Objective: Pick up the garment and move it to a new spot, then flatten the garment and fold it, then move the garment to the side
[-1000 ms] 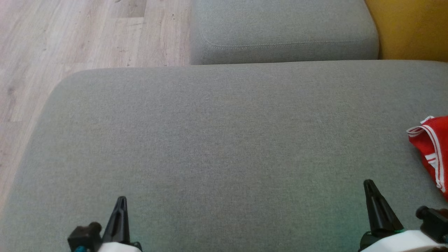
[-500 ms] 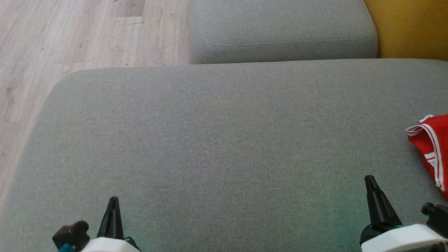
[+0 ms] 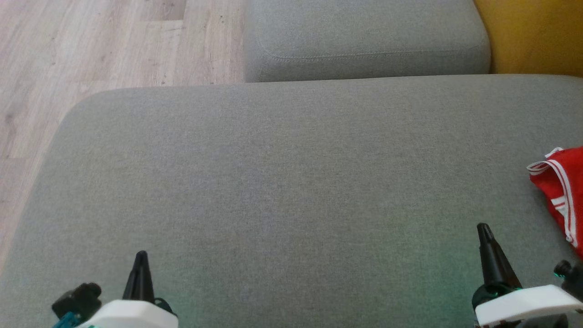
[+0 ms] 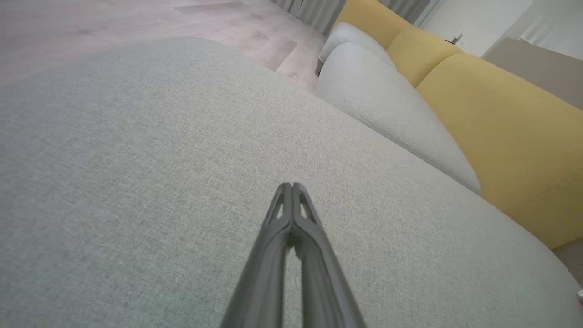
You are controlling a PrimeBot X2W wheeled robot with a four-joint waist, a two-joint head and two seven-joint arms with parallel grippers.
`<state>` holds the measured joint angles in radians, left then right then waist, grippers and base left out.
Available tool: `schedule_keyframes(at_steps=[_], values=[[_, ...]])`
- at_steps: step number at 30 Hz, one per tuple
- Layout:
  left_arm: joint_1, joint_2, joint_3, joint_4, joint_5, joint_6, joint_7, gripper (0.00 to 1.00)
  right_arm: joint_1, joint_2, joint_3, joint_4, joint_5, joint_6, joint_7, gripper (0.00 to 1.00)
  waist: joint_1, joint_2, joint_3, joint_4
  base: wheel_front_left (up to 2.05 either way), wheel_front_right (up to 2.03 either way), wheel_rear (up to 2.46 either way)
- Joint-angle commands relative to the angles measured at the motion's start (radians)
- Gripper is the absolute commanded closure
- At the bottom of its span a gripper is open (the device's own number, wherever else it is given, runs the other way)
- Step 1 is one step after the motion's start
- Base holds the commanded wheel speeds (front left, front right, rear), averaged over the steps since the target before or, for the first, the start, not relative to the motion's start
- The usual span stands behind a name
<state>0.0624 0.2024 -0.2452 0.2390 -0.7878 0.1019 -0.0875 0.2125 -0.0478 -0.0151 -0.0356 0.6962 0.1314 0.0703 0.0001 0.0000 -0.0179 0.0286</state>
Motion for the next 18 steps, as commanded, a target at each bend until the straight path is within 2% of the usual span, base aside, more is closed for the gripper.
schedule_keyframes(at_steps=[1, 18], values=[[-0.055, 0.0, 0.041, -0.027, -0.033, -0.012, 0.004, 1.0, -0.055, -0.023, -0.002, -0.019, 0.042, 0.0, -0.009, 1.0, -0.0001, 0.0, 0.001, -0.001, 0.0, 0.0, 0.0], [-0.079, -0.029, 0.104, -0.021, -0.202, -0.058, 0.042, 1.0, -0.11, -0.028, -0.009, 0.043, 0.236, 0.0, -0.008, 1.0, -0.0001, 0.0, 0.005, -0.007, 0.0, 0.0, 0.0]])
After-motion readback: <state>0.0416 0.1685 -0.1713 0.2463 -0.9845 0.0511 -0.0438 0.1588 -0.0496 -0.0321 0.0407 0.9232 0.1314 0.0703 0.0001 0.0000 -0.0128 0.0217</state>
